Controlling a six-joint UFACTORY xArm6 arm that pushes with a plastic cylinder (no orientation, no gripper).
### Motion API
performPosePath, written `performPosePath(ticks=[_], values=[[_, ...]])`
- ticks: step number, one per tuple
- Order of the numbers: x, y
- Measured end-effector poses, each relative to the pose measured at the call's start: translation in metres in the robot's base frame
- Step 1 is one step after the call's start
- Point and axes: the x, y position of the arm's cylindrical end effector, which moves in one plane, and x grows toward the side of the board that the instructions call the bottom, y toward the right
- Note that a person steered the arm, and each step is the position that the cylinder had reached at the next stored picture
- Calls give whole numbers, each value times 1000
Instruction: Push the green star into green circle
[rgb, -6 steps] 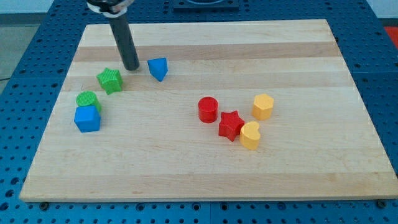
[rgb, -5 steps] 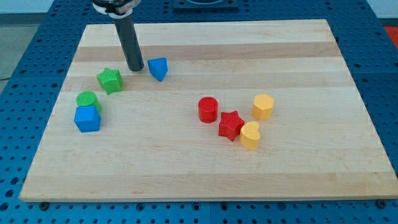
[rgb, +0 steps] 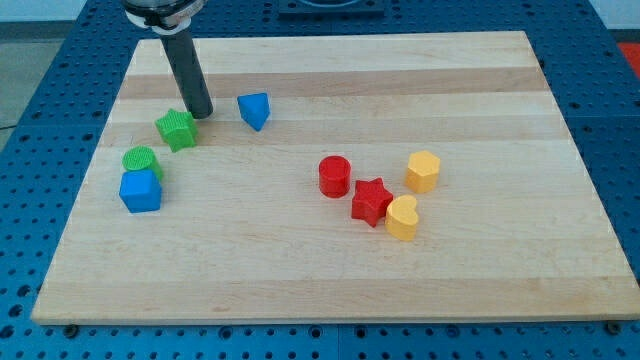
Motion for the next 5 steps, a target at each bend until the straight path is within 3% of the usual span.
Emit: performPosePath(ticks=[5], values=[[1,-22]])
